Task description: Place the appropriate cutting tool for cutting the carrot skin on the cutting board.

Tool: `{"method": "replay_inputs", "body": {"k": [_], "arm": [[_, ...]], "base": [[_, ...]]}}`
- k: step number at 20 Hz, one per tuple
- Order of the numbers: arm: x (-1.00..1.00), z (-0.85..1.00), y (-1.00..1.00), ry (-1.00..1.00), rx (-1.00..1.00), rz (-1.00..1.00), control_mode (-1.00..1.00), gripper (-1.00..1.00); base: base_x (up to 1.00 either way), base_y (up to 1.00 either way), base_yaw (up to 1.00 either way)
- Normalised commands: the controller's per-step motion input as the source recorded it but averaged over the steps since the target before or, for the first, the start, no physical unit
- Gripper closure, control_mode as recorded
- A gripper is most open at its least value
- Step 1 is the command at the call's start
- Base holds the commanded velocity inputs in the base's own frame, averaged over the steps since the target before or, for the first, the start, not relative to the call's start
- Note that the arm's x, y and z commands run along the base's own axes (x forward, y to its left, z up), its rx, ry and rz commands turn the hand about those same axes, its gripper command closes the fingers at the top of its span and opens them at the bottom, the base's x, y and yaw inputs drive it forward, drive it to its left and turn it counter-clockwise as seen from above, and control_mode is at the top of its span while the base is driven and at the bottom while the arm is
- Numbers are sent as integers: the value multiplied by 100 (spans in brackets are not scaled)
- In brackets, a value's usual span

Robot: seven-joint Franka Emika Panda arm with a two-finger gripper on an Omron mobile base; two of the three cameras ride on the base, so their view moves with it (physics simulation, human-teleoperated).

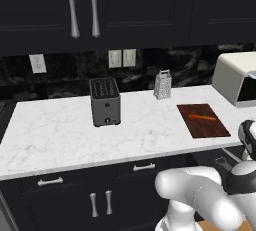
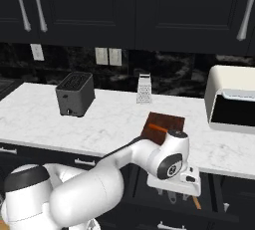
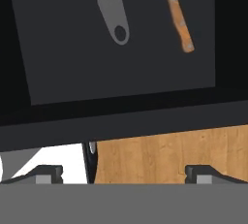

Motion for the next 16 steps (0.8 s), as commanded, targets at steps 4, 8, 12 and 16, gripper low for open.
{"method": "replay_inputs", "body": {"k": [4,8,12,16], "arm": [[7,-23,0,3,0,1,-100,-100],[8,-17,0,0,0,3,-100,-100],[6,-29,0,0,0,3,-100,-100],[18,-21,0,0,0,5,-100,-100]], "base": [[0,0,0],[0,0,0],[0,0,0],[0,0,0]]}}
